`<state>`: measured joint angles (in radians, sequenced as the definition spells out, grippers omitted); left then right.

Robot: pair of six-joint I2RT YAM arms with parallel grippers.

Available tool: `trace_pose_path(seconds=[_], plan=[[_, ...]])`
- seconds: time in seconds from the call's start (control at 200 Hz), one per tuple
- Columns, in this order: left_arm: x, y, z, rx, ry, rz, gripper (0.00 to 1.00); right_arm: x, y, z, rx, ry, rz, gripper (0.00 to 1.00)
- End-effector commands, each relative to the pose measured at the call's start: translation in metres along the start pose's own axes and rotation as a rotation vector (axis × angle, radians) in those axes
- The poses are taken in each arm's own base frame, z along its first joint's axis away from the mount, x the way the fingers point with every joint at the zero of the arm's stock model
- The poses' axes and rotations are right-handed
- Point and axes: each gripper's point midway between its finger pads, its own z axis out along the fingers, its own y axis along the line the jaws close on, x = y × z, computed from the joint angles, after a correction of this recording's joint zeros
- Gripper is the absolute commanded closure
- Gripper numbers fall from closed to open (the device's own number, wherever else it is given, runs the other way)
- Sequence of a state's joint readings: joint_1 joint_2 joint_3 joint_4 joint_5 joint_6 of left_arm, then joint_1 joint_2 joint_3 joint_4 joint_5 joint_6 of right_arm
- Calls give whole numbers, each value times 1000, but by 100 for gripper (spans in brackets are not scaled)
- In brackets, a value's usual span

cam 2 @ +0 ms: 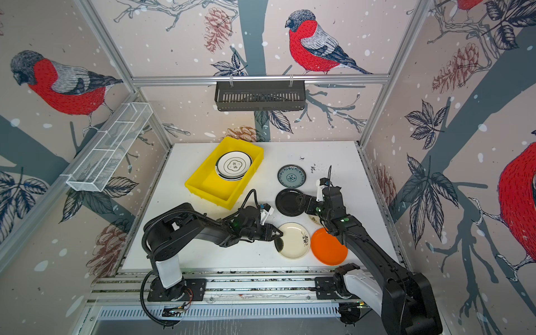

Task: Place the plates into the plastic bin on the countertop
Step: Pick up the plate from the bottom-center of the table.

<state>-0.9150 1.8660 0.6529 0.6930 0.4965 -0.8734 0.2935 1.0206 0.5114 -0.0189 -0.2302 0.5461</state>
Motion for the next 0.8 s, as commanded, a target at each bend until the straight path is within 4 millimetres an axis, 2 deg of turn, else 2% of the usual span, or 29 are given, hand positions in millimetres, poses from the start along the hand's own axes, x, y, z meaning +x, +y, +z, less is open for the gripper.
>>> trace_pose_path(seconds=[0.0, 0.175, 0.797], plan=[[10, 13, 1, -51, 36, -25, 68, -1, 0, 0, 2, -5, -4, 11], [10, 14, 1, -57, 36, -27, 74, 0, -1, 0, 5, -1, -3, 11], [10, 23, 1, -101, 33, -48, 83, 0, -2, 0, 9, -2, 3, 11]])
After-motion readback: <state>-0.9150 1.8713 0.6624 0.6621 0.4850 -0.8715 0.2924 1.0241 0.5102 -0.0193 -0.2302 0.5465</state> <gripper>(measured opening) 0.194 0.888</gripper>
